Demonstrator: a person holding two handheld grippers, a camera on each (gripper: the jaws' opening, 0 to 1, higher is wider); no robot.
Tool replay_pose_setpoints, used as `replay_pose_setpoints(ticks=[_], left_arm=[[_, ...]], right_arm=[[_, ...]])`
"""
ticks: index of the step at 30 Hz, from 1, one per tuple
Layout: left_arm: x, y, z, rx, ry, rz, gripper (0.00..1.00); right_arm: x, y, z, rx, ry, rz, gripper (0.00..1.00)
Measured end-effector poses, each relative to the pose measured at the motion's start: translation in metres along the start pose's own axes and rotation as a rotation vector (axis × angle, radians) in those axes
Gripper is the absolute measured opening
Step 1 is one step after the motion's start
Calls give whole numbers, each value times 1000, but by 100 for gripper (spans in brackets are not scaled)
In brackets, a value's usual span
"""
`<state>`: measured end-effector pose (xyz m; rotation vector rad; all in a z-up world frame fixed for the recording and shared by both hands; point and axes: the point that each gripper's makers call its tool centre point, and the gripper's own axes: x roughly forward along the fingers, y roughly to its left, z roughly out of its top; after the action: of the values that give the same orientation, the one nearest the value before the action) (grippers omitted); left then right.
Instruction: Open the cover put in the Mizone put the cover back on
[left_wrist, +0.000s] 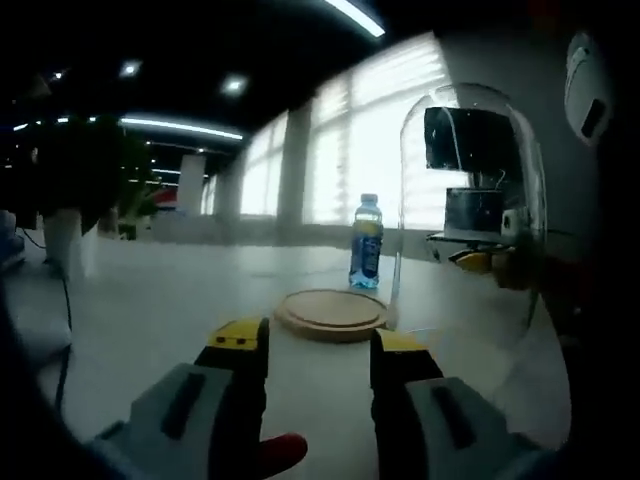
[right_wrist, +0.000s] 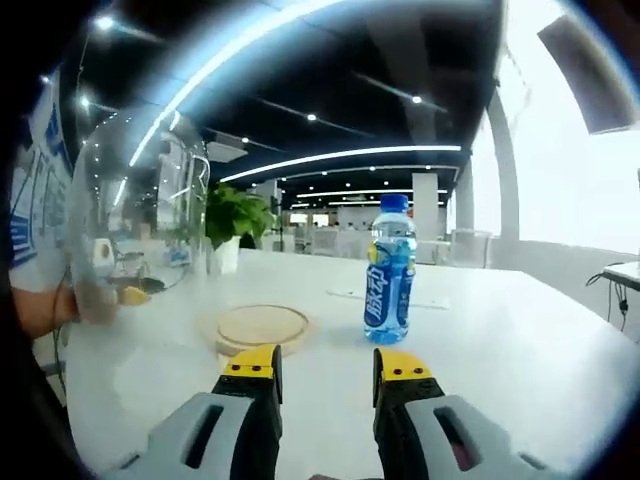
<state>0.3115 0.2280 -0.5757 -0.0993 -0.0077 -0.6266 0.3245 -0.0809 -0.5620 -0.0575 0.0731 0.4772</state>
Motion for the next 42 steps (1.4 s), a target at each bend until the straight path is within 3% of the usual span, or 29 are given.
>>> replay_pose_setpoints(ticks=[6, 10, 19, 25, 31, 42], left_arm=[[-1, 5, 3, -14, -22, 27, 29], [-2, 5, 6, -62, -42, 10, 27], [0, 1, 0, -57, -12, -8, 27], [0, 0, -4, -62, 5, -18, 27], [-1, -1, -4, -55, 5, -23, 26], [-1, -2, -6, -46, 19, -19, 26]], right_arm=[[7, 0, 9, -12, -18, -22, 26], [8, 1, 16, -11, -39, -22, 26], [15, -15, 34, -31, -40, -61, 27], [33, -34, 54, -47, -39, -100, 25], [54, -38, 82, -67, -65, -81, 24], [89, -53, 97, -83, -63, -106, 24]])
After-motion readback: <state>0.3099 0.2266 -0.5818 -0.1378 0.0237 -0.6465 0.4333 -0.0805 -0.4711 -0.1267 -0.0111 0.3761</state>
